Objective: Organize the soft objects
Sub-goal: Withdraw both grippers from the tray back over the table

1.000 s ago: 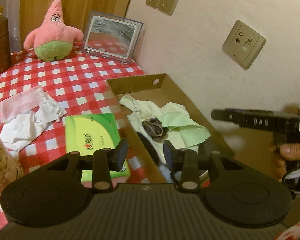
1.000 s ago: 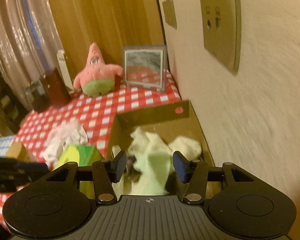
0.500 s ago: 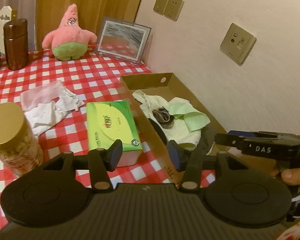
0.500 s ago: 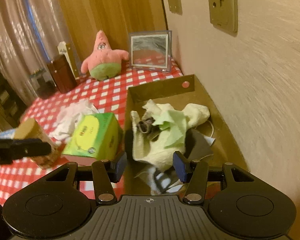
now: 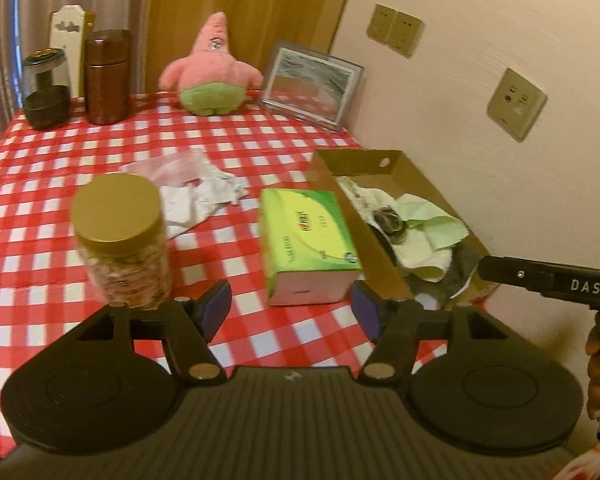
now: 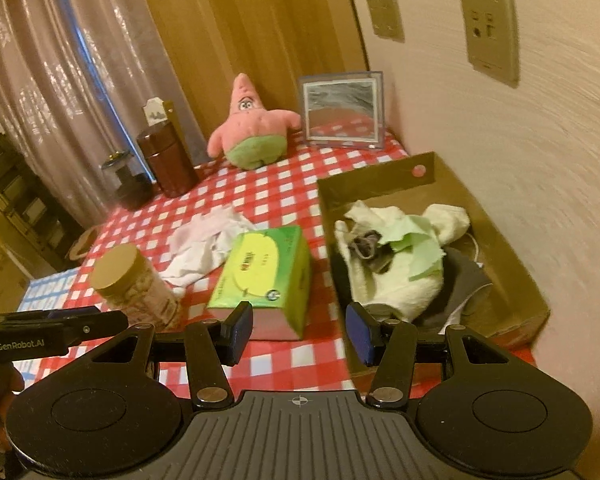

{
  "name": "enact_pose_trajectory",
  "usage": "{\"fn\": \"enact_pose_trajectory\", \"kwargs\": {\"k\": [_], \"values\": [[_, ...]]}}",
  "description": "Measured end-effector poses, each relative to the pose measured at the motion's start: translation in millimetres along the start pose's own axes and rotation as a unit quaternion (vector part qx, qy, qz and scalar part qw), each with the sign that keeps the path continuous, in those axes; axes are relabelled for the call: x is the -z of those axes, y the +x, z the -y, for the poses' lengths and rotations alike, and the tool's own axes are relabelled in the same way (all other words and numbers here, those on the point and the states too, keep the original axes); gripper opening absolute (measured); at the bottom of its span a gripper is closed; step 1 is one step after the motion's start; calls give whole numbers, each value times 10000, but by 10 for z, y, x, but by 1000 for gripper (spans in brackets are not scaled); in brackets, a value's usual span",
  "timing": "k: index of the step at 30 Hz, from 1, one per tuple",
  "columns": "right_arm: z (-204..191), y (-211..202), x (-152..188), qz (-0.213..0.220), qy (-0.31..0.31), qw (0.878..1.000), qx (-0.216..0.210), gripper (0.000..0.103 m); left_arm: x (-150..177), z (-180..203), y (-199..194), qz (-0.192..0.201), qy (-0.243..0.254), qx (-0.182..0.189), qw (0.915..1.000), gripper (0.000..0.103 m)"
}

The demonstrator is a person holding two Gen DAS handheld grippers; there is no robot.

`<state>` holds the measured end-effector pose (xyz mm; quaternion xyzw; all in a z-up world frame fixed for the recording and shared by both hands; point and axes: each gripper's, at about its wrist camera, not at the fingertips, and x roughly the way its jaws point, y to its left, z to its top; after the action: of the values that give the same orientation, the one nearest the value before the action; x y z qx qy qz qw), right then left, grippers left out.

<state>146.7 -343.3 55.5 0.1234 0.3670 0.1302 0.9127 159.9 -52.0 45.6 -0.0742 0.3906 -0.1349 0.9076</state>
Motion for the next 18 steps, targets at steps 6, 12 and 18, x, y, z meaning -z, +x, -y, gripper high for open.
{"fn": "enact_pose_trajectory", "kwargs": {"k": [6,12,18], "values": [[-208,4,4,-30,-163,9998,-70,52,26,-193,-151,50,-140,-105,9998,64],[-353,41,-7,-40,-279,9995,-118,52,54,-296,-236,97,-201,-165,9996,64],[-413,64,11,-95,-360,9992,-136,53,75,-340,-267,114,-227,-141,9996,64]]}}
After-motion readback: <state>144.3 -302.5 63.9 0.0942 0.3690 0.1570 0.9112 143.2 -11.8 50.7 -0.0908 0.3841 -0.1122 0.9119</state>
